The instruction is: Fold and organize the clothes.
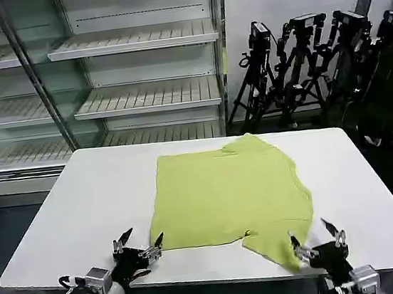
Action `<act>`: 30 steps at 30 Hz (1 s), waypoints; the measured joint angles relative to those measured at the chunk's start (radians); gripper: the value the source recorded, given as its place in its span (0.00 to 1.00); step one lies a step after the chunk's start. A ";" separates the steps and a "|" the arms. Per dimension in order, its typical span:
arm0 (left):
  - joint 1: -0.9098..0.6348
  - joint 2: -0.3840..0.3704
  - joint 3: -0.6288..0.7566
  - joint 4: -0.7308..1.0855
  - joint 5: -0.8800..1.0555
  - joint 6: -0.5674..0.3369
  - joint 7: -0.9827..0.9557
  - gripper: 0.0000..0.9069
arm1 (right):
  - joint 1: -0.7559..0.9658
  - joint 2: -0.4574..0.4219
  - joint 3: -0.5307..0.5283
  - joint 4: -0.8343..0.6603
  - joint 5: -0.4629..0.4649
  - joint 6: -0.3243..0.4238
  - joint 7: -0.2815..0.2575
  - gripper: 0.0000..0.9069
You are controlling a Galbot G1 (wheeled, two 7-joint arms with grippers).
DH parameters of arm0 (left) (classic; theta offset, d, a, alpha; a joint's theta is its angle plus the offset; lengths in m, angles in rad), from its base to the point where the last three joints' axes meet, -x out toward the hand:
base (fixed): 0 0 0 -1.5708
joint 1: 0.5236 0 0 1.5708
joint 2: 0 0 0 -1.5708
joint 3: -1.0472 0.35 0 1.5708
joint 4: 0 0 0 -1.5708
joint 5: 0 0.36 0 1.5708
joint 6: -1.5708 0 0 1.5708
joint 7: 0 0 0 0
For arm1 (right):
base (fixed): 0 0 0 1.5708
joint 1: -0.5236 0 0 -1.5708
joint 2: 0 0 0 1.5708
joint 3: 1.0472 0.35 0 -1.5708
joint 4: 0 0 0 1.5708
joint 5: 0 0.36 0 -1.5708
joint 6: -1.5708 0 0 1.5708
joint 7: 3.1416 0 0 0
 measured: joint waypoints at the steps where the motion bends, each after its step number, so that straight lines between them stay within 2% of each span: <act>1: 0.001 0.000 0.001 0.003 -0.006 0.005 -0.002 0.64 | -0.004 0.002 -0.003 0.000 0.003 -0.006 0.003 0.00; 2: 0.002 0.000 0.001 0.005 -0.014 0.009 -0.003 0.22 | -0.008 0.003 -0.006 0.000 0.007 -0.011 0.005 0.00; 3: 0.002 0.000 0.002 0.007 -0.019 0.012 -0.004 0.01 | -0.011 0.004 -0.007 0.000 0.011 -0.017 0.008 0.00; 16: -0.025 -0.001 0.015 0.053 -0.064 0.034 -0.019 0.01 | -0.023 0.012 -0.023 0.008 0.092 -0.064 0.017 0.00; 30: -0.034 0.001 0.011 0.045 -0.086 0.048 -0.011 0.01 | 0.019 0.006 -0.026 0.020 0.162 -0.054 0.006 0.00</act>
